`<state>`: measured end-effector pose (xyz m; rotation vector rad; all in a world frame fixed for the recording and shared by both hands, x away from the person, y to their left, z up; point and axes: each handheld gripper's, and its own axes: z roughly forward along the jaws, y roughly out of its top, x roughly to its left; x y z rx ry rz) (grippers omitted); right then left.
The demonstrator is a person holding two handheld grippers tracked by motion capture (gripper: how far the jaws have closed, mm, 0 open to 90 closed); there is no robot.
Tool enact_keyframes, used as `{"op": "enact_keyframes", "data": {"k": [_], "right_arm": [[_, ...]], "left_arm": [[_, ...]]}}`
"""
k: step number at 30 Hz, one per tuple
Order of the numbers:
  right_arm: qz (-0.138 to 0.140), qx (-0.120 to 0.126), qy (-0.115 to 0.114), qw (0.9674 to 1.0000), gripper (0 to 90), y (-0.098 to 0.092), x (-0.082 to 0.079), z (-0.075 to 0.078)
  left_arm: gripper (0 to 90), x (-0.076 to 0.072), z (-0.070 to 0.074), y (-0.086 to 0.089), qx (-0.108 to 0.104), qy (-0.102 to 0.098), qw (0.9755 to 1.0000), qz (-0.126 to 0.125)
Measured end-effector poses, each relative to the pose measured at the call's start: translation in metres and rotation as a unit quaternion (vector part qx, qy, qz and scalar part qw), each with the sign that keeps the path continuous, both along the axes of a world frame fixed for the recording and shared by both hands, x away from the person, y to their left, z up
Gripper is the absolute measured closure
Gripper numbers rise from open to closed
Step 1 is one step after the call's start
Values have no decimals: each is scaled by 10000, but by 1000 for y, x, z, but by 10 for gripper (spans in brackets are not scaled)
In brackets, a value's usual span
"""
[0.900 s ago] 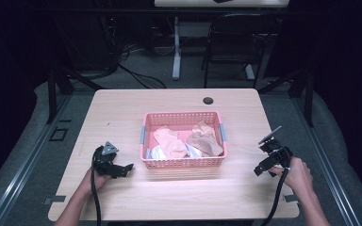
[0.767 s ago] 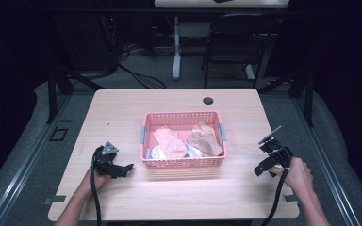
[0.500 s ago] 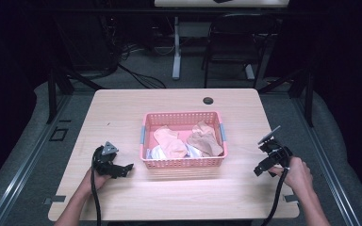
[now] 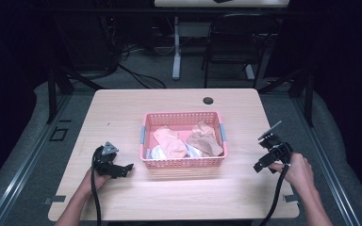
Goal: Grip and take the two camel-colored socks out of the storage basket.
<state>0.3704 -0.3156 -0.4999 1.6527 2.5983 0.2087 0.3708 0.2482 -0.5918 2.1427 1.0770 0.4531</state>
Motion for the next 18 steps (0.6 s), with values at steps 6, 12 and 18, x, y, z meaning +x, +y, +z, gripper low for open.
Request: {"op": "enact_keyframes", "data": {"k": [6, 12, 18], "right_arm": [[117, 31, 52, 9999, 24, 6, 6, 20], [186, -75, 50, 9998, 24, 10, 12, 43], [267, -148, -87, 9995, 23, 16, 21, 73]], "left_arm": [[0, 0, 0, 0, 0, -8, 10000, 4], [0, 0, 0, 0, -2, -8, 10000, 5], [0, 0, 0, 0, 1, -9, 10000, 4]]}}
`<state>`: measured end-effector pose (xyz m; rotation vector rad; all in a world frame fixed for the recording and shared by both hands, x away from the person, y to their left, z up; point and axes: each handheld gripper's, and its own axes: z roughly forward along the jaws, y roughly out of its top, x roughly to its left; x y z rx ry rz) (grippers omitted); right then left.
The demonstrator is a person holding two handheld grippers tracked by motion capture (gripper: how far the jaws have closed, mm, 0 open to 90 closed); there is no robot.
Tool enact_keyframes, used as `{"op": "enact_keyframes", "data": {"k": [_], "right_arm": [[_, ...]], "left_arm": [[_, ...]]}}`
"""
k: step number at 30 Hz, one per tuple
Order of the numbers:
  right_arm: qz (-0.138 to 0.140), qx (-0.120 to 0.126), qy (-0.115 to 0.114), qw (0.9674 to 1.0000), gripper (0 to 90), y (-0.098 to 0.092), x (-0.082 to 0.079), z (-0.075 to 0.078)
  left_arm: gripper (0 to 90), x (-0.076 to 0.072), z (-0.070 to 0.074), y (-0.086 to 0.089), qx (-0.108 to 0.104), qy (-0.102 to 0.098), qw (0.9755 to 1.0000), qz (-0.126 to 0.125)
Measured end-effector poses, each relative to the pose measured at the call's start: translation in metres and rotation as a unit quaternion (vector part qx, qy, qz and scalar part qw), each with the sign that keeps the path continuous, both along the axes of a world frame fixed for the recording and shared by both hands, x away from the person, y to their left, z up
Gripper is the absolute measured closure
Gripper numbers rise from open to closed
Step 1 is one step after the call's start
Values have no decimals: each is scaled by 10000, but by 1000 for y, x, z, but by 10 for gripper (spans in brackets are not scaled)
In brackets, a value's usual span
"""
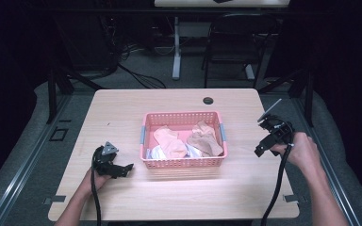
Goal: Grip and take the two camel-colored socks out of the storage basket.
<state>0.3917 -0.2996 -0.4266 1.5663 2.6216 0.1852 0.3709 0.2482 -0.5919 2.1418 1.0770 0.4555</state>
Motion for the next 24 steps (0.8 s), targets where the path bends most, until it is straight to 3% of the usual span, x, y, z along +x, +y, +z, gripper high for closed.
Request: {"op": "enact_keyframes", "data": {"k": [5, 11, 24], "right_arm": [[80, -111, 78, 9999, 21, 4, 7, 16], [243, -136, -36, 9996, 21, 23, 14, 24], [896, -219, 1, 9957, 21, 100, 42, 34]], "left_arm": [[0, 0, 0, 0, -1, 0, 10000, -5], [0, 0, 0, 0, 1, -1, 10000, -4], [0, 0, 0, 0, -1, 1, 10000, -5]]}}
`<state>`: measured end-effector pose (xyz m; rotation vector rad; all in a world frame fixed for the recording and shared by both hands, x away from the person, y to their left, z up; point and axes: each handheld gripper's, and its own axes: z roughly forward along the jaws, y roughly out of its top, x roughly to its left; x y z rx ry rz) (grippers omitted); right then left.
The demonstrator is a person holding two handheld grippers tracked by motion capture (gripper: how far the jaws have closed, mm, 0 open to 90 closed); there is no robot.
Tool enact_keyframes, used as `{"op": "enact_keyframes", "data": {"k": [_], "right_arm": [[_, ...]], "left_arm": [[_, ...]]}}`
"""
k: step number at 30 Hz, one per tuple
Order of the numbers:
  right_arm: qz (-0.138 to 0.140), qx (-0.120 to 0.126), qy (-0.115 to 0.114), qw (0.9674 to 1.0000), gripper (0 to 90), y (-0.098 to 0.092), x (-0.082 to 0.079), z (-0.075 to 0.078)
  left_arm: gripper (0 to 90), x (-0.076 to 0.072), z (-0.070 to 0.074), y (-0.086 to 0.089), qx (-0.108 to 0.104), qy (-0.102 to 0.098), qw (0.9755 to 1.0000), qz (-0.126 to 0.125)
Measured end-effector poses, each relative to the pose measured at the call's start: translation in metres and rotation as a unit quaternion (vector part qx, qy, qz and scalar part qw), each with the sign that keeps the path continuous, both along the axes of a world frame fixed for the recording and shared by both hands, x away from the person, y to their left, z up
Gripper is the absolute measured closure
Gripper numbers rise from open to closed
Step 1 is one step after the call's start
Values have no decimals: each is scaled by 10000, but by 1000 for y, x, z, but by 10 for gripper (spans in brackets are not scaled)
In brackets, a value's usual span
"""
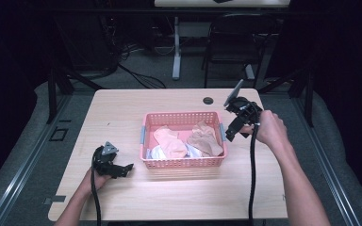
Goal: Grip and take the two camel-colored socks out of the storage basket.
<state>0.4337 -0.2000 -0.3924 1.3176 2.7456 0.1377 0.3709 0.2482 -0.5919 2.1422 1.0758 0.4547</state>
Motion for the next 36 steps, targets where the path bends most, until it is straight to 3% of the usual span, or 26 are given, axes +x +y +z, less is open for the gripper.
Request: {"op": "enact_keyframes", "data": {"k": [10, 20, 24, 27, 33, 36], "right_arm": [[416, -49, 20, 9991, 20, 50, 15, 1], [523, -11, 83, 9986, 21, 64, 19, -6], [557, 153, 52, 9983, 22, 64, 18, -15], [642, 195, 93, 9977, 49, 66, 16, -31], [628, 409, 18, 9972, 152, 65, 11, -61], [653, 469, -96, 9967, 251, 65, 7, -75]], "left_arm": [[0, 0, 0, 0, 0, 0, 10000, 0], [0, 0, 0, 0, 0, 0, 10000, -2], [0, 0, 0, 0, 1, 1, 10000, -2], [0, 0, 0, 0, 0, 1, 10000, -2], [0, 0, 0, 0, 0, 1, 10000, -2], [0, 0, 0, 0, 2, 0, 10000, -3]]}}
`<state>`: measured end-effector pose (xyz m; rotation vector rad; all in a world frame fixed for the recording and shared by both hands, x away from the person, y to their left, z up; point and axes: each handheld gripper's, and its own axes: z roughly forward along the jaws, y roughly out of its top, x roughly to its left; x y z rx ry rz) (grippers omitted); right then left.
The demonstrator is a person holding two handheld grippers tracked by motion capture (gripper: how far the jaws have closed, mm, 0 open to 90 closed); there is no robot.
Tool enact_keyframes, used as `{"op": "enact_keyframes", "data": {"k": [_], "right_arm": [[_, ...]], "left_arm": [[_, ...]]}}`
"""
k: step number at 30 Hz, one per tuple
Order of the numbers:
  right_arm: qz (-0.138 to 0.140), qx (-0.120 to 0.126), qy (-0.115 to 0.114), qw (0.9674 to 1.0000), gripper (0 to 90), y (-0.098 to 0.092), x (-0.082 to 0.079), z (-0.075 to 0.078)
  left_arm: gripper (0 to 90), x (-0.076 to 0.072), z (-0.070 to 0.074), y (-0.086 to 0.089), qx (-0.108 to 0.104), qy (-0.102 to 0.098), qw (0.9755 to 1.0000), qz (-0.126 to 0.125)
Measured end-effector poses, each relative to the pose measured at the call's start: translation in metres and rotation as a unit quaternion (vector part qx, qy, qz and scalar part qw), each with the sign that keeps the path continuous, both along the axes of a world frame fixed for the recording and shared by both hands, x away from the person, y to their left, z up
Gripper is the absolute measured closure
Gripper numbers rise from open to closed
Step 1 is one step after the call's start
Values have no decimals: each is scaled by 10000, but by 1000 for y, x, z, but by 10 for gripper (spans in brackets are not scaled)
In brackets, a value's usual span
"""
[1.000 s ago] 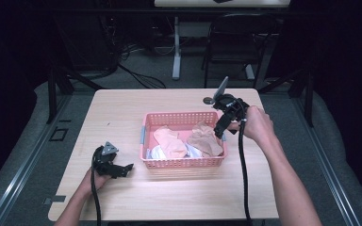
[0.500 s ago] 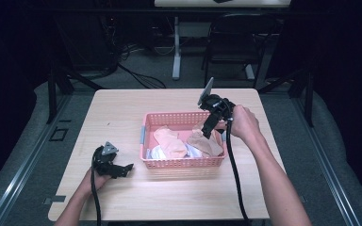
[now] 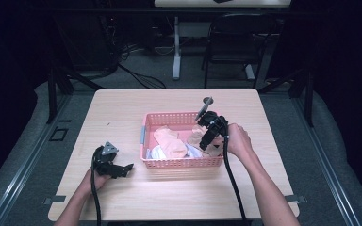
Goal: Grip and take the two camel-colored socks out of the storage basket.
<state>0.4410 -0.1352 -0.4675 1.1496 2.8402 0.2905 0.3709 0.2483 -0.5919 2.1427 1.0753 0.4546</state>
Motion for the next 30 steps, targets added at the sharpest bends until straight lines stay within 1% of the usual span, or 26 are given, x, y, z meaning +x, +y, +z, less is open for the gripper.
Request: {"op": "enact_keyframes", "data": {"k": [2, 3, 4, 7, 8, 9, 10, 12, 13, 14, 15, 16, 17, 18, 19, 20, 22, 23, 24, 25, 26, 28, 29, 30], "right_arm": [[-51, 60, -99, 9999, 326, -2, -2, -7], [-72, 51, -87, 9999, 335, -3, -3, -10], [-110, 48, -103, 9999, 367, -5, -3, -12], [-176, 153, -149, 9996, 423, -9, -5, -17], [-175, 118, -123, 9997, 437, -11, -5, -19], [-222, 149, -169, 9995, 452, -12, -6, -21], [-233, 148, -160, 9995, 470, -13, -7, -22], [-309, 242, -130, 9991, 511, -15, -8, -24], [-273, 184, -127, 9994, 534, -17, -8, -24], [-384, 296, -186, 9987, 563, -17, -10, -26], [-335, 246, -155, 9990, 591, -18, -10, -25], [-343, 250, -152, 9990, 613, -19, -10, -26], [-368, 218, -169, 9989, 636, -19, -10, -26], [-351, 217, -137, 9991, 665, -20, -10, -26], [-356, 174, -173, 9991, 697, -20, -10, -25], [-394, 208, -201, 9988, 728, -21, -11, -26], [-388, 146, -235, 9989, 782, -21, -11, -25], [-395, 122, -206, 9989, 797, -20, -10, -23], [-361, 81, -177, 9992, 810, -19, -10, -21], [-402, 120, -242, 9988, 819, -19, -11, -20], [-335, 17, -200, 9992, 823, -18, -10, -17], [-353, 15, -215, 9991, 826, -16, -9, -11], [-229, -107, -150, 9996, 827, -15, -7, -6], [-225, -111, -186, 9995, 827, -14, -7, -4]], "left_arm": [[0, 0, 0, 0, -3, 0, 10000, 2], [0, 0, 0, 0, -2, 1, 10000, 1], [0, 0, 0, 0, -2, -7, 10000, -1], [0, 0, 0, 0, 0, -6, 10000, -3], [0, 0, 0, 0, -2, 1, 10000, 2], [0, 0, 0, 0, -1, 1, 10000, 0], [0, 0, 0, 0, -1, 0, 10000, 1], [0, 0, 0, 0, -1, 0, 10000, 1], [0, 0, 0, 0, 2, -9, 10000, -2], [0, 0, 0, 0, 1, 0, 10000, -1], [0, 0, 0, 0, -2, 1, 10000, 1], [0, 0, 0, 0, 0, 0, 10000, 0], [0, 0, 0, 0, 0, -8, 10000, -1], [0, 0, 0, 0, -3, 0, 10000, 1], [0, 0, 0, 0, -1, 1, 10000, 2], [0, 0, 0, 0, -1, 1, 10000, 0], [0, 0, 0, 0, -3, 0, 10000, 3], [0, 0, 0, 0, -2, -1, 10000, 2], [0, 0, 0, 0, -1, 1, 10000, 1], [0, 0, 0, 0, -1, 0, 10000, 1], [0, 0, 0, 0, 0, -1, 10000, 1], [0, 0, 0, 0, -2, 1, 10000, 2], [0, 0, 0, 0, 0, -7, 10000, -1], [0, 0, 0, 0, -3, 2, 10000, 3]]}}
